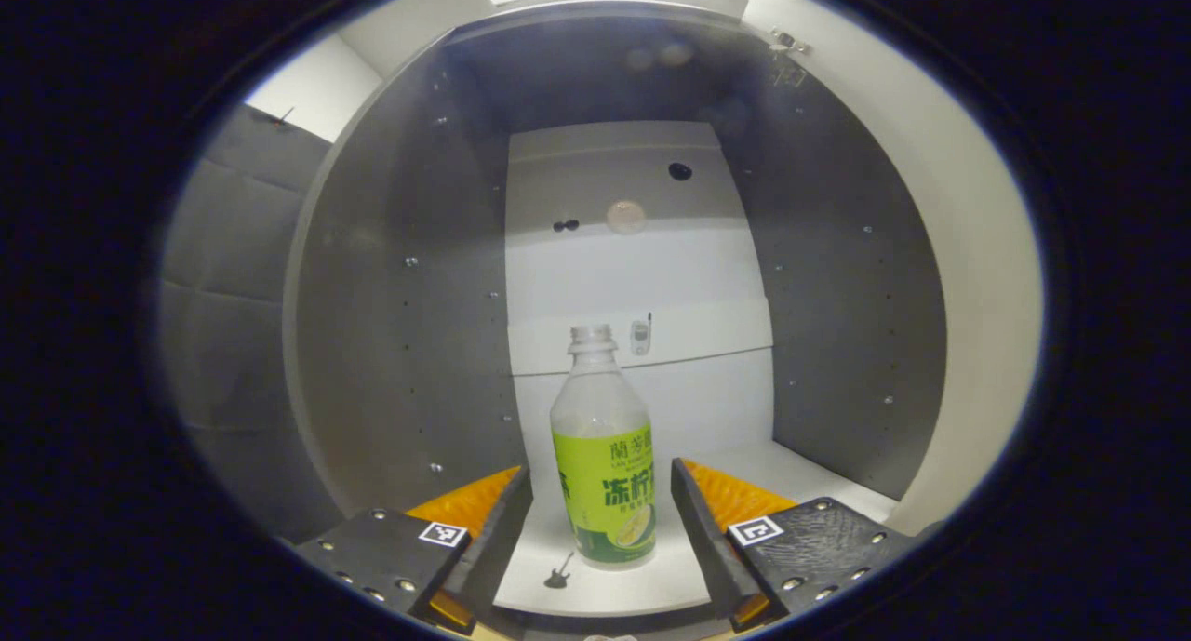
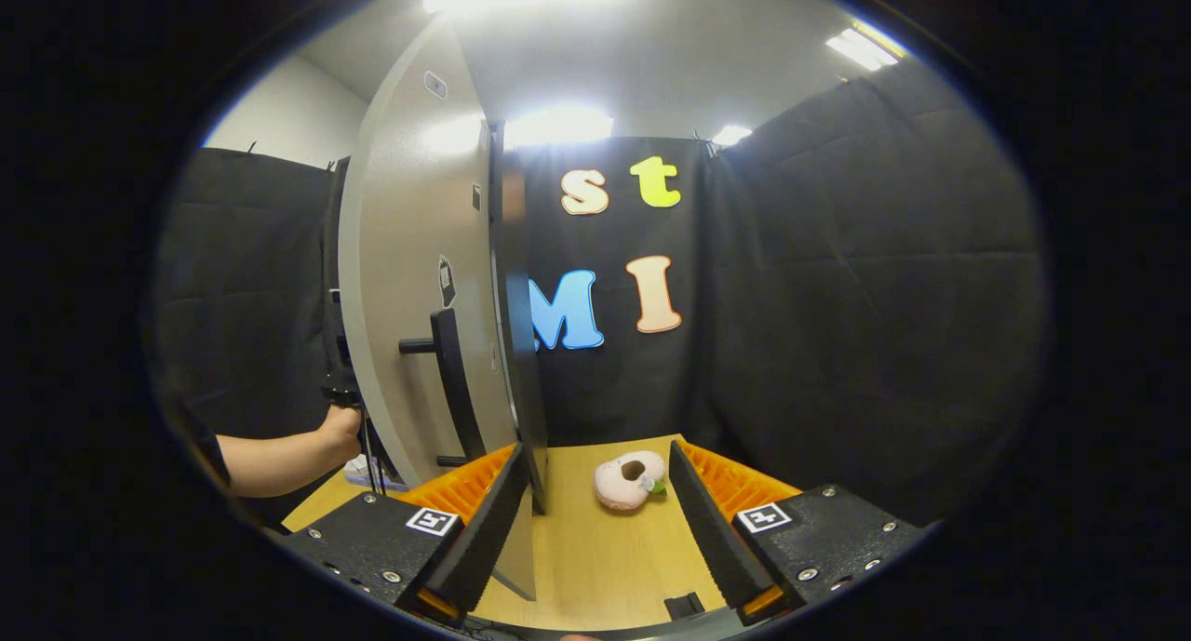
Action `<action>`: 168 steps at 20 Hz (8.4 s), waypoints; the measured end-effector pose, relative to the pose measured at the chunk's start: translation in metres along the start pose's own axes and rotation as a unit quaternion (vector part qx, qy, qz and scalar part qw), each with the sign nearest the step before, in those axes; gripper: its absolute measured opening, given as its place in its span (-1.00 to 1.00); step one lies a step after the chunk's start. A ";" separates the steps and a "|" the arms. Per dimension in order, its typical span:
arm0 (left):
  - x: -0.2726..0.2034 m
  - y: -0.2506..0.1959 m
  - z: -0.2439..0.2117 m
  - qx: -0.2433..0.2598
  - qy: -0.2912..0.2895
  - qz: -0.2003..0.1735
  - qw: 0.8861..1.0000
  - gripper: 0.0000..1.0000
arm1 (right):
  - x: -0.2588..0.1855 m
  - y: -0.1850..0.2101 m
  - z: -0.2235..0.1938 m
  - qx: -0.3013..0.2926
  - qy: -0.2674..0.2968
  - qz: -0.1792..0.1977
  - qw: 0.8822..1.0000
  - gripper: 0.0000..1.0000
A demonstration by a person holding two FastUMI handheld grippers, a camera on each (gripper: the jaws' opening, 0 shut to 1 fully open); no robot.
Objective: Open the cabinet door with the right hand, grasp the bottle in the cabinet with the left hand and place it on the coaster, then close the cabinet door with the right hand.
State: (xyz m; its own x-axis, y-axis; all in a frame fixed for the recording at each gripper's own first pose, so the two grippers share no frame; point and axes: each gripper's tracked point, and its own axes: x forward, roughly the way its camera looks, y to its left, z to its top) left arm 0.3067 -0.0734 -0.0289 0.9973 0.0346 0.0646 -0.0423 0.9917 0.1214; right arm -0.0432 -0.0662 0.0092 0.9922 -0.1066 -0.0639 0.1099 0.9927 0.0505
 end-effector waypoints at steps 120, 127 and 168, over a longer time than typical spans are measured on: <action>0.159 0.007 0.112 -0.038 0.057 0.015 0.998 0.62 | 0.060 0.032 0.028 -0.023 -0.066 0.083 0.994 0.88; 0.153 0.030 0.103 -0.031 0.068 0.026 0.997 0.71 | 0.060 0.062 0.022 -0.002 -0.050 0.109 0.993 0.84; 0.173 0.067 0.124 -0.042 0.027 -0.025 0.998 0.71 | 0.074 0.276 -0.030 0.001 -0.018 0.144 0.989 0.91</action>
State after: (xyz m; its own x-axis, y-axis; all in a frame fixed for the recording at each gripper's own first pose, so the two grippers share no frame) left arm 0.4692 -0.0163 0.1135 0.9999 -0.0101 0.0073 0.0098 0.9992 0.0400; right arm 0.0588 0.2012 -0.0116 0.9840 0.1779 -0.0106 -0.1769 0.9822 0.0626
